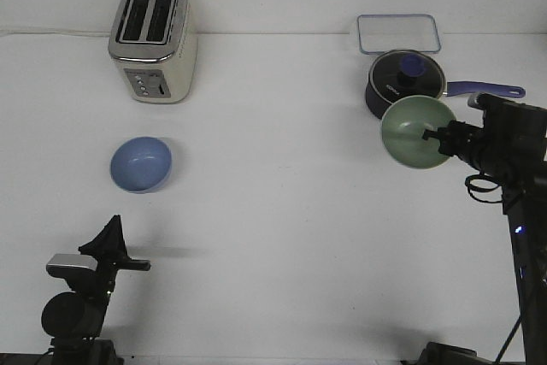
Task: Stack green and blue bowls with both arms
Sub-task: 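Grasp the green bowl rim with the right gripper and lift it, then carry the green bowl toward the robot and lower it onto the table, then open the right gripper and pull it back from the green bowl, then reach the left gripper to the rim of the light blue bowl, then grasp the blue bowl rim with the left gripper and lift it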
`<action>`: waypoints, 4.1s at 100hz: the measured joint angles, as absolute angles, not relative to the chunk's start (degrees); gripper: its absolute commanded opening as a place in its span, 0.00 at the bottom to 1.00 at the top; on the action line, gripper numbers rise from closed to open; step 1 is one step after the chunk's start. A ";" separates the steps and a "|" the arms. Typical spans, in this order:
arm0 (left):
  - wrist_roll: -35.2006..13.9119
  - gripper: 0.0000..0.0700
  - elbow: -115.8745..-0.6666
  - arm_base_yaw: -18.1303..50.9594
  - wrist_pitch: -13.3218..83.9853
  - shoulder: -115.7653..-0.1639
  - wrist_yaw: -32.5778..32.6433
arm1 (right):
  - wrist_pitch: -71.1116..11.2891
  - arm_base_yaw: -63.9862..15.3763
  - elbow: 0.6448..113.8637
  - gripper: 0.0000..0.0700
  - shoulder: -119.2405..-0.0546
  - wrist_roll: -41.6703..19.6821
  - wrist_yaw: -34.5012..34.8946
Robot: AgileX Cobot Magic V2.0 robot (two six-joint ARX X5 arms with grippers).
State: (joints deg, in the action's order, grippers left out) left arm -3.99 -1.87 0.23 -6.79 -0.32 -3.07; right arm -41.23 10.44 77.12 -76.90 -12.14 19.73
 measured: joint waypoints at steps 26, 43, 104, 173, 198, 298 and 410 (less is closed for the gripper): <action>-3.99 0.02 -1.87 0.23 -6.79 -0.32 -3.09 | -45.58 1.10 71.35 0.00 -65.12 -11.79 20.84; -3.99 0.02 -1.87 0.23 -6.79 -0.32 -3.07 | -45.25 -8.91 62.67 0.00 -60.55 -12.67 19.92; -4.01 0.02 -1.87 0.23 -6.79 -0.32 -3.07 | -26.11 -35.51 47.07 0.00 -70.74 -18.92 13.63; -8.60 0.02 -1.91 0.23 -6.87 -0.32 -3.09 | -22.41 -36.60 47.07 0.48 -74.63 -17.80 13.45; -21.23 0.02 -2.26 0.23 -5.91 -0.32 -3.09 | -19.42 -29.74 49.63 0.47 -57.47 -15.03 10.61; -26.06 0.84 -49.84 -3.73 14.94 -60.84 -5.91 | -22.41 -26.94 31.29 0.47 -25.36 -9.17 -3.01; -14.13 0.02 -60.49 -8.23 21.08 -90.39 -5.85 | -24.01 -26.94 31.29 0.47 -25.36 -7.84 -3.01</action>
State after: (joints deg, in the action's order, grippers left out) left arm -14.13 -60.49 -8.23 21.08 -90.39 -5.85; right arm -24.01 -26.94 31.29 -25.36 -7.84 -3.01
